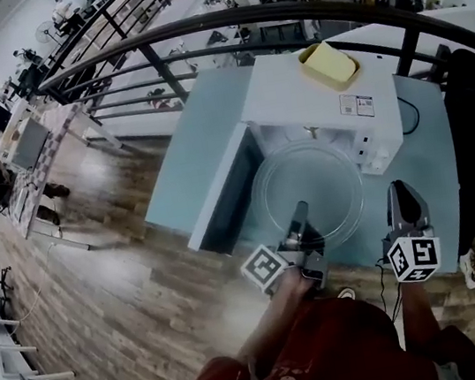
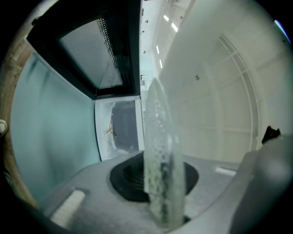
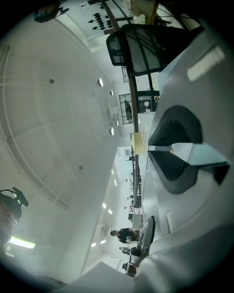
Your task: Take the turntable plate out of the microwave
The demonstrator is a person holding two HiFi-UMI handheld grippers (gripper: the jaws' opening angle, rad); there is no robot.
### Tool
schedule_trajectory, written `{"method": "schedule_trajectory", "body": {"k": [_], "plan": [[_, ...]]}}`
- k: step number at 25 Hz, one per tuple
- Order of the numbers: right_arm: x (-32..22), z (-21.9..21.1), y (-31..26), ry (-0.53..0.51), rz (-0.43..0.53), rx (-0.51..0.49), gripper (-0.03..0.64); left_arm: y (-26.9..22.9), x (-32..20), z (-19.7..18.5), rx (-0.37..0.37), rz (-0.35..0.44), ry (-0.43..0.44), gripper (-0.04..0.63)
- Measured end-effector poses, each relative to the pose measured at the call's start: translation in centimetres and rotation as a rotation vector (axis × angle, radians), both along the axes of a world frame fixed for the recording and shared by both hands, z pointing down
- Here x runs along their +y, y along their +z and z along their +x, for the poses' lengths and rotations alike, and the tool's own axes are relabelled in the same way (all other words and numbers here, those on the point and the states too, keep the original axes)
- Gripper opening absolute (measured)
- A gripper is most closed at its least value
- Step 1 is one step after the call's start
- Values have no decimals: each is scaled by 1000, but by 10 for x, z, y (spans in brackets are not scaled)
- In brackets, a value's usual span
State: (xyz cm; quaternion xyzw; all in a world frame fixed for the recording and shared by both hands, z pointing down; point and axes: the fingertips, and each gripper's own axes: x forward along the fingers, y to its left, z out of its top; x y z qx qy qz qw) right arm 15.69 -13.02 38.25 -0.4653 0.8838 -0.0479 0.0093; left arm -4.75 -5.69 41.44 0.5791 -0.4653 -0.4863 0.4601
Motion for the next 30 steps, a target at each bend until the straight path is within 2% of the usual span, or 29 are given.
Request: {"method": "schedule_trajectory", "body": {"k": [3, 23, 30], "plan": [[0, 2, -1, 18, -4, -4, 0, -3, -2, 2, 3, 9, 12, 32], [2, 9, -5, 35, 3, 7, 2, -9, -8, 10, -25, 16, 42, 32], [2, 11, -3, 43, -5, 11, 2, -12, -11, 14, -6, 29, 54, 32]]}}
